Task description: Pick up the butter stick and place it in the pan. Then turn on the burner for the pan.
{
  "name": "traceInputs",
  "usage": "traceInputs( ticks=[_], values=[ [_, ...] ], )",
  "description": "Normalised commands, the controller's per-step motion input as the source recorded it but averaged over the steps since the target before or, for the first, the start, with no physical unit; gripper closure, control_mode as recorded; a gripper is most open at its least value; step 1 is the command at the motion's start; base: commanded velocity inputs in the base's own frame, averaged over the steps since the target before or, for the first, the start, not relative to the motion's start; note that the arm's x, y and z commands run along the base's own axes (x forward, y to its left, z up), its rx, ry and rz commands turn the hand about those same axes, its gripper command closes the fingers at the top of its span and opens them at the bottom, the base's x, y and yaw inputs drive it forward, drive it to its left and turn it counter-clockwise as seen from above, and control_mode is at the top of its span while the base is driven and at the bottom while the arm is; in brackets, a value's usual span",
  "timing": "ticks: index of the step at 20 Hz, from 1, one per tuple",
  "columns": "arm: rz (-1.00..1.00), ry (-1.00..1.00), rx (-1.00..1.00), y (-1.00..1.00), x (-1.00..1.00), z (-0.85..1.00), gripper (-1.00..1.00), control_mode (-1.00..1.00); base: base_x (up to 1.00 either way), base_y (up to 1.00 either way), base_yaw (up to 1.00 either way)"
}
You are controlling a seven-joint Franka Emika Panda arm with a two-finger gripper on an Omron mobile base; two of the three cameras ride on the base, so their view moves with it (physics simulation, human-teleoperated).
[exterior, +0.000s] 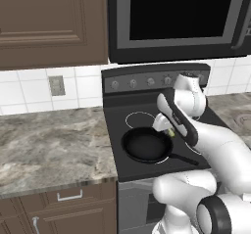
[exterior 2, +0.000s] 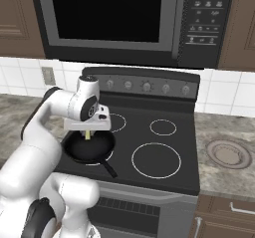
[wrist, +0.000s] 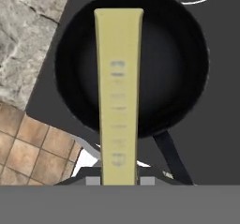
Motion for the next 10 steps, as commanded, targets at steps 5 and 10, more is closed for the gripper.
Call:
traceInputs(
  ticks=[5, 10],
  values=[
    [0.00, 0.00, 0.00, 0.39, 0.33, -0.01, 1.00, -1.00, 0.00, 0.00, 0.00],
    [0.00, 0.00, 0.00, 0.20, 0.29, -0.12, 1.00, -1.00, 0.00, 0.00, 0.00]
  ],
)
